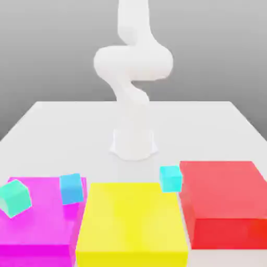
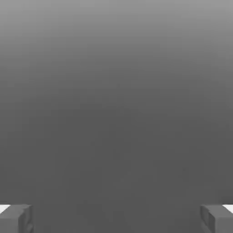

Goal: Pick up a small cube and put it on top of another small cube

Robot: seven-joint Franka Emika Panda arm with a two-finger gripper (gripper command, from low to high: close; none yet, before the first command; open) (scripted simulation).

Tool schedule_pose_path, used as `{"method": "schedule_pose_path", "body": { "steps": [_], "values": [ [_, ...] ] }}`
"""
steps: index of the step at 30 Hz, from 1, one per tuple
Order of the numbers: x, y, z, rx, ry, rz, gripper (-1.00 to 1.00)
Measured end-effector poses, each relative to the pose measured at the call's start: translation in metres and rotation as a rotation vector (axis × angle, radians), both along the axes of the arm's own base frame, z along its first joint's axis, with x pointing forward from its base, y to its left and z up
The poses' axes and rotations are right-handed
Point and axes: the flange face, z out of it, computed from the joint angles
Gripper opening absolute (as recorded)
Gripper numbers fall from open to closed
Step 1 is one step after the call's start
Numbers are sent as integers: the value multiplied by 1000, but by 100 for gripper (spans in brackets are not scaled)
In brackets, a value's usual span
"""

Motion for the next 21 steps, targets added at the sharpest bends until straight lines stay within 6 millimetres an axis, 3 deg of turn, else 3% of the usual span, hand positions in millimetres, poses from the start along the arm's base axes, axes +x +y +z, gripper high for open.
{"method": "schedule_pose_path", "body": {
  "steps": [5,11,16,21],
  "values": [
    [59,40,-50,-25,113,58,0],
    [113,95,-122,-57,243,132,0],
    [145,144,-192,-84,349,197,0],
    [159,201,-270,-114,454,275,0]
  ]
}}
